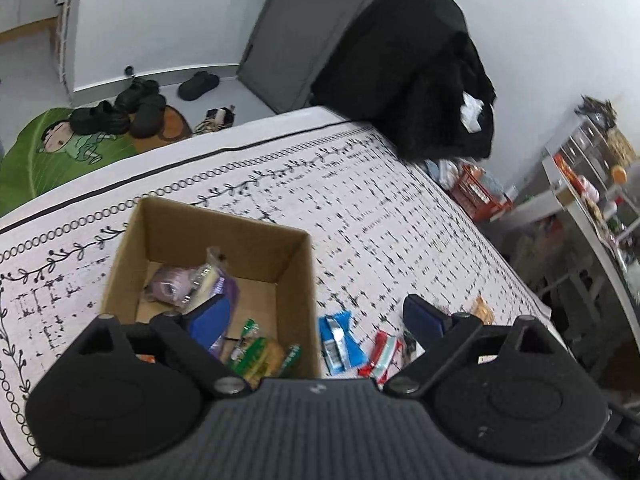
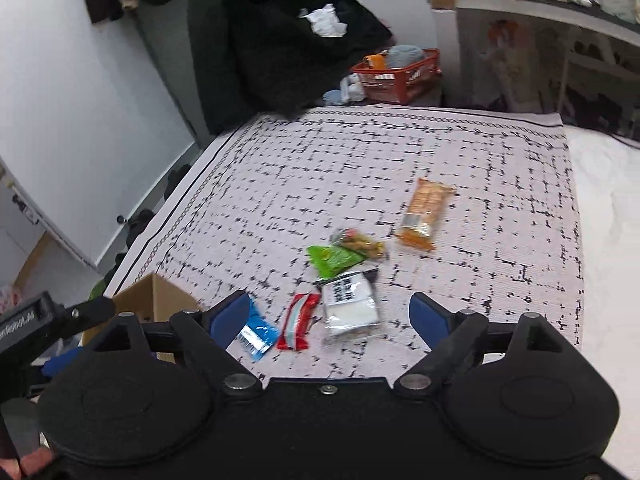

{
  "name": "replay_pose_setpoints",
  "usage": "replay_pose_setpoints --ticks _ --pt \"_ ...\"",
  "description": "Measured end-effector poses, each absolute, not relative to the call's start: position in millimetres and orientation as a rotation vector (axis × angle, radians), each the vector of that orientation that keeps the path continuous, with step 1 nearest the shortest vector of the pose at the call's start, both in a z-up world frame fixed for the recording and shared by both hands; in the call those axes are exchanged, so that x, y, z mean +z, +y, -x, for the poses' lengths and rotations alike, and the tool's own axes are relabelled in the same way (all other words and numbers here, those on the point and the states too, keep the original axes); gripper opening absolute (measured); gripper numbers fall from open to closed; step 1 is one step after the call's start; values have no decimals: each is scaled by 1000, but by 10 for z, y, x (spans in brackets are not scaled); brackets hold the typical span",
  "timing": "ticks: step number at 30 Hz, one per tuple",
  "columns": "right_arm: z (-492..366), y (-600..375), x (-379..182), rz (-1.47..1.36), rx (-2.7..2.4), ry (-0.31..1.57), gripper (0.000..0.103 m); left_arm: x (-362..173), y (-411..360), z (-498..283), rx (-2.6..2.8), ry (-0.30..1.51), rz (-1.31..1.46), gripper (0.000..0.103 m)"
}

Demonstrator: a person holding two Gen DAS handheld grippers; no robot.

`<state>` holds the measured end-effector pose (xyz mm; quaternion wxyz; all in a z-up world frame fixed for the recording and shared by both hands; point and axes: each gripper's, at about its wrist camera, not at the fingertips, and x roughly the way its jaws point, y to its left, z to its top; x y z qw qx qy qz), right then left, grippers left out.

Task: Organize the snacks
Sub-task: 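Grasp the white black-text packet with the left gripper while the right grasps the orange wafer roll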

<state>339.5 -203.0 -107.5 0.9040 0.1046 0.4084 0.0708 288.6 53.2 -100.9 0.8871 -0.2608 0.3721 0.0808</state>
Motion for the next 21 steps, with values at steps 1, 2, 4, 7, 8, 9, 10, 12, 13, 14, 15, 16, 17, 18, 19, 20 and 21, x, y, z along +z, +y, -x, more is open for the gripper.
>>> replay_pose_setpoints --ticks 1,2,4,7,8,9,10,12,13,14,15,16,17,18,19,20,21 --pt "-3406 -2084 -1095 -233 142 839 86 -1010 495 -2894 160 778 535 93" --pt "-3418 -2146 -1125 -253 135 833 86 -1011 450 -2907 149 783 527 93" --pt "-3432 -2259 -1180 -290 122 819 86 -1013 356 -2934 133 795 506 93" --pt "-3470 -2414 -1265 -340 107 791 86 -1015 213 -2961 105 804 485 93" --pt "-3490 -2470 -1298 -360 98 782 86 -1018 166 -2977 94 809 482 93" --pt "-3507 -2527 -1329 -383 90 772 86 -1022 111 -2996 81 816 475 93" --pt "-3523 -2582 -1365 -408 82 764 86 -1028 53 -3021 71 824 464 93" --pt "-3558 -2687 -1438 -451 76 754 86 -1039 -65 -3061 64 835 438 93" --pt "-3566 -2726 -1462 -465 74 751 86 -1047 -115 -3076 60 837 432 93" --pt "-3575 -2768 -1488 -480 71 744 86 -1056 -173 -3097 53 840 430 93" --pt "-3579 -2810 -1512 -496 68 738 86 -1064 -219 -3114 45 842 429 93" --pt "-3592 -2851 -1538 -514 66 734 86 -1073 -270 -3139 41 844 428 93" --pt "-3604 -2893 -1572 -536 65 732 86 -1081 -323 -3163 41 844 426 93" --pt "-3616 -2934 -1611 -560 64 732 86 -1094 -368 -3182 41 845 425 93" --pt "-3626 -2965 -1645 -582 64 735 86 -1110 -416 -3210 40 847 423 93" --pt "-3642 -2997 -1686 -605 67 738 86 -1130 -463 -3238 38 850 422 93" --pt "-3653 -3015 -1708 -616 70 739 86 -1151 -501 -3264 37 854 422 92"
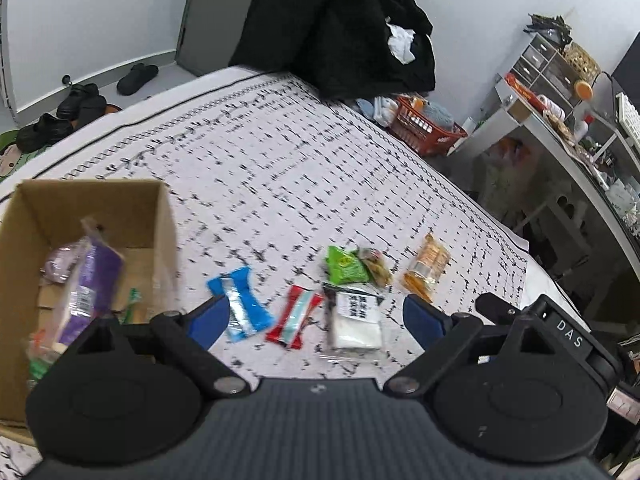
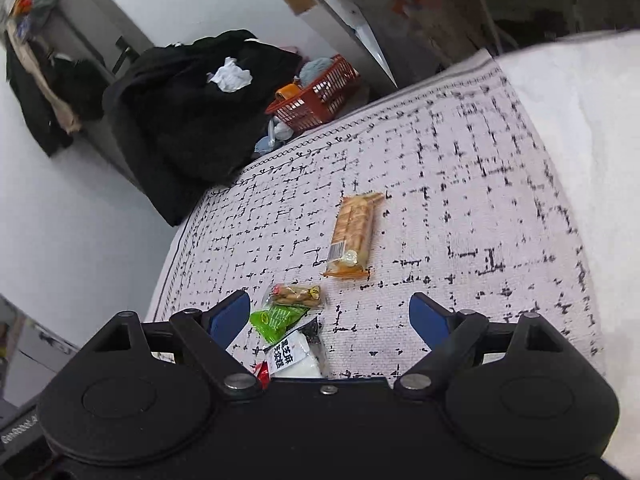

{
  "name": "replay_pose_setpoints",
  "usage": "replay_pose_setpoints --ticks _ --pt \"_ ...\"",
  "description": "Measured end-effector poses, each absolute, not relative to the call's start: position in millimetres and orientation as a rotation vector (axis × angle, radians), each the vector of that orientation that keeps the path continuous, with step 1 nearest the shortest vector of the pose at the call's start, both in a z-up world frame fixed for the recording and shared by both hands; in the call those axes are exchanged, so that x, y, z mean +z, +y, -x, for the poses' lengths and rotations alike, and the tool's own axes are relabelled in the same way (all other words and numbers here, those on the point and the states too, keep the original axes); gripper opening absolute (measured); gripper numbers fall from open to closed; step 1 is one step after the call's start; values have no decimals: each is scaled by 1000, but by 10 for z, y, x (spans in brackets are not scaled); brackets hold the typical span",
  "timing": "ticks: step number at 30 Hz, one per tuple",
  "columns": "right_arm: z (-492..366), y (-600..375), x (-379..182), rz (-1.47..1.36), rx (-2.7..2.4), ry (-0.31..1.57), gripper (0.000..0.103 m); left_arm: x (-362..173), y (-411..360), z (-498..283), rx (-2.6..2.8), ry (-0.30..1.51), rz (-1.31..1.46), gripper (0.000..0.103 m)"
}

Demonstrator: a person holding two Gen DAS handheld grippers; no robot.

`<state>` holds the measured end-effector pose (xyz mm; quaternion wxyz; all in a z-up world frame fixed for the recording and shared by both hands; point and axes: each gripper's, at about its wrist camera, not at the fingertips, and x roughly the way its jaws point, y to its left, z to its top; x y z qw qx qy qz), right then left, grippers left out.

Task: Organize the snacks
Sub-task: 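Grasp the white black-text packet with the left gripper while the right grasps the orange wafer roll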

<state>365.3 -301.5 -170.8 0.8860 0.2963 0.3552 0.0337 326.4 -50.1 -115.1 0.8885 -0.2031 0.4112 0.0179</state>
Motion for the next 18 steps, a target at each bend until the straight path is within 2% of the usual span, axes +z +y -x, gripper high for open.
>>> replay_pose_setpoints --ticks 9,14,18 --pt "-3815 -3169 -1898 -671 70 738 86 -1423 -848 -3530 29 907 416 89" --pt "-3885 -3239 -1974 -678 60 735 86 -1594 -970 -3673 30 936 413 84" --pt "-3985 -3243 -2053 -684 77 752 82 -1741 -1025 -3786 24 961 423 81"
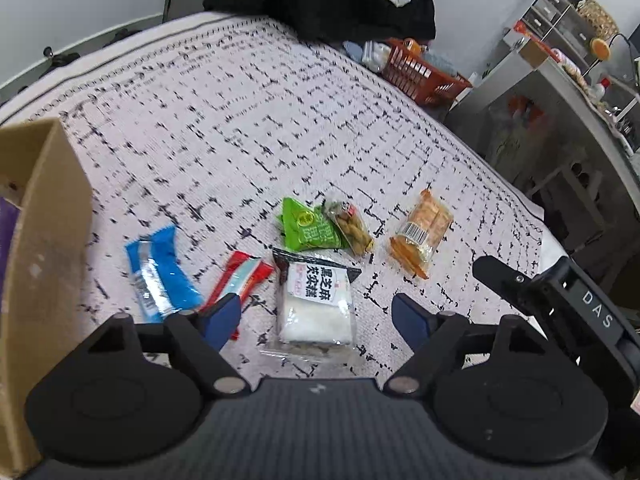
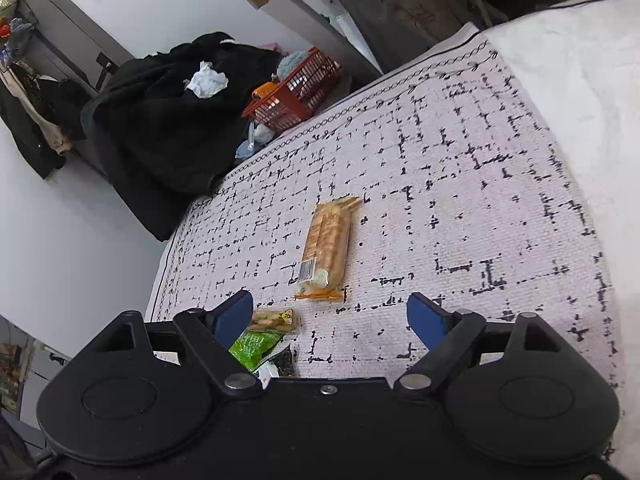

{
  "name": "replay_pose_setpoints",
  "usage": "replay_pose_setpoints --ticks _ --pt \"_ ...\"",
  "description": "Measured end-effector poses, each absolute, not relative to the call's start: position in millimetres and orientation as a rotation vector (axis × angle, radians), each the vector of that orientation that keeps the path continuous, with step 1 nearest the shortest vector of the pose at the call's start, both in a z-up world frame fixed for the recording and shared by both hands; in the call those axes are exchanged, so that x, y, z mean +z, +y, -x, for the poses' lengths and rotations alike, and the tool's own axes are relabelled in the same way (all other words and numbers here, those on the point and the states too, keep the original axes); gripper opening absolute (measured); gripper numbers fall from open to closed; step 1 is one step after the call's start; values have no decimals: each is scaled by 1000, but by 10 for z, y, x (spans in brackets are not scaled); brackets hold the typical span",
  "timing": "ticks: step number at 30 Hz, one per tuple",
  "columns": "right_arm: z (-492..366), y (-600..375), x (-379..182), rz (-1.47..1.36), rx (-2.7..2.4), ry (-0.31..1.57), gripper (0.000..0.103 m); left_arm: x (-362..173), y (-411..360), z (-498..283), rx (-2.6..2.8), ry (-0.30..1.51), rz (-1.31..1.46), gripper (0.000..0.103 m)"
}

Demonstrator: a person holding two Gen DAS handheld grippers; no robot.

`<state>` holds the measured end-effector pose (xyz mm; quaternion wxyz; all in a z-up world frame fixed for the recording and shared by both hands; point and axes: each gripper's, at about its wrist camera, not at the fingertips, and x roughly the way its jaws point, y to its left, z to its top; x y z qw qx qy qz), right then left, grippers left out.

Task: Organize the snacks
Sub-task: 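Grasp the white black-text packet with the left gripper while the right grasps the orange wafer roll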

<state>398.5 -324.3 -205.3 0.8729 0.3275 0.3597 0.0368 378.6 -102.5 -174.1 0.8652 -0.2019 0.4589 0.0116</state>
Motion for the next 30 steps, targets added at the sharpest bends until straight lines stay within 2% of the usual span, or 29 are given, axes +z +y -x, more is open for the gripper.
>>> replay_pose_setpoints --ticks 6,8,15,17,19,30 --pt "-4075 -3205 -2144 -682 106 782 74 -1942 -1103 -3940 27 992 445 76" --pt "-4102 -3195 -2175 -686 113 790 73 -2014 -1103 -3978 32 1005 476 71" --pt "-4238 -3118 -2247 -659 106 810 72 -2157 -1208 -4049 59 1009 446 68" --pt "-4299 -3093 -2264 -654 94 811 72 -2157 -1250 -4066 89 1003 404 54" --pt "-4363 -3071 -2283 -648 83 806 71 -2145 -1275 -4084 122 1007 377 49" --pt "-4599 -2895 -2286 -569 51 792 67 -1967 -1150 -4098 147 942 450 47"
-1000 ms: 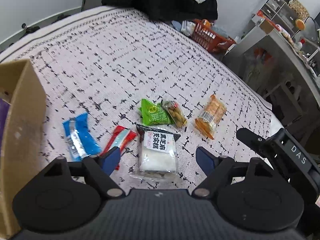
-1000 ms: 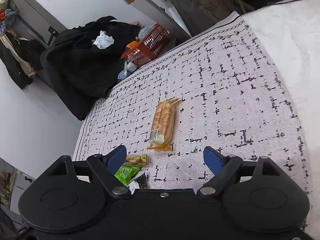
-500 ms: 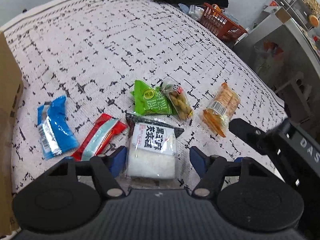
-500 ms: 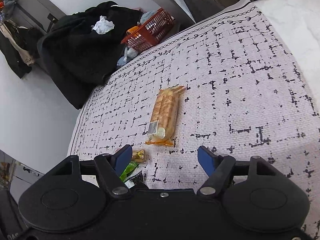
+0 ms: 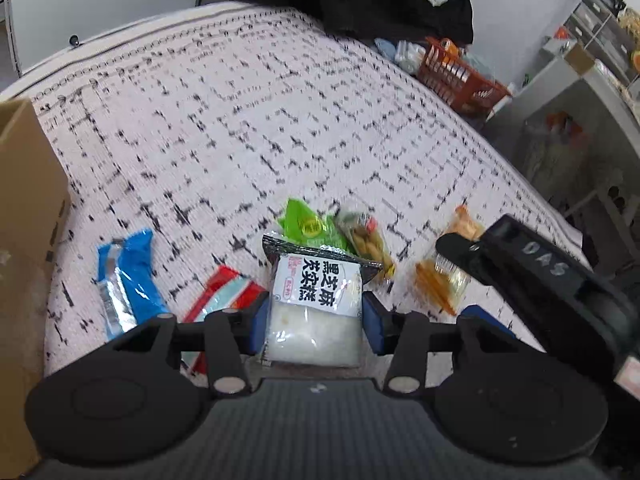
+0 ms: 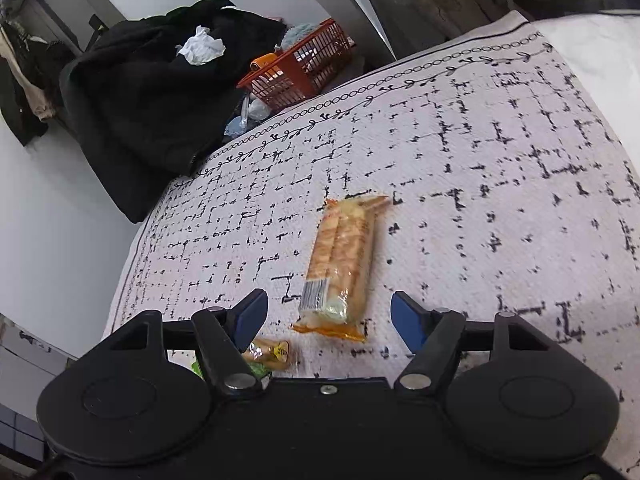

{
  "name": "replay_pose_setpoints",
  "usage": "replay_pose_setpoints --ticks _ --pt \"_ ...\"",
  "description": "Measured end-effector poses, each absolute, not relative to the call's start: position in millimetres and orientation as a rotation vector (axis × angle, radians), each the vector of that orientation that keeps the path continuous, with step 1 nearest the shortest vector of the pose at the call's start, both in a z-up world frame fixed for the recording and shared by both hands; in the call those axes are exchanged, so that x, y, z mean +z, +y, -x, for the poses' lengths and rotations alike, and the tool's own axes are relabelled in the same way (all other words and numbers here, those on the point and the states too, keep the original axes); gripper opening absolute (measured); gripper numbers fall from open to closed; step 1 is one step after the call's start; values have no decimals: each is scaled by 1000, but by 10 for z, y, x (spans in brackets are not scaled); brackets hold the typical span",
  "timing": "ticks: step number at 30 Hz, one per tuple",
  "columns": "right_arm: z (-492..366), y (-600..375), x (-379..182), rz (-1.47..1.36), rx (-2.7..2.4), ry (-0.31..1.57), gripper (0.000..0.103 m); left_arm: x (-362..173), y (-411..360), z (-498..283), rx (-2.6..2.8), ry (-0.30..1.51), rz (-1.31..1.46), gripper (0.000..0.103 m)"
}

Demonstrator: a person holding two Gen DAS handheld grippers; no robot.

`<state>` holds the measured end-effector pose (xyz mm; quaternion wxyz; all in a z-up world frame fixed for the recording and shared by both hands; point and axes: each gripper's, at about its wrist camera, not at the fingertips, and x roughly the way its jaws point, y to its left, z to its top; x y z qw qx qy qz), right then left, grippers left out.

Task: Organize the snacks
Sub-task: 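Grasp the white black-text packet with the left gripper while the right grasps the orange wafer roll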

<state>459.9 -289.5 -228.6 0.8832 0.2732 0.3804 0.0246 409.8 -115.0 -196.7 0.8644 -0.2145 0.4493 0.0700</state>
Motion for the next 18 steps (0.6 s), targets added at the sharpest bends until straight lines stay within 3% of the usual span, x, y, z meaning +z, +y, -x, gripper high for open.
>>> replay_pose_setpoints --ticks 11,14,18 --pt "-4839 -2508 -2300 -294 -55 822 62 -1784 -881 -4038 205 888 438 47" --pt "-4828 -2480 -2281 -231 -64 833 36 -1729 -800 -4007 228 883 439 47" --pt "-4780 -2597 -2208 -306 -57 822 35 -1555 -693 -3936 246 851 457 47"
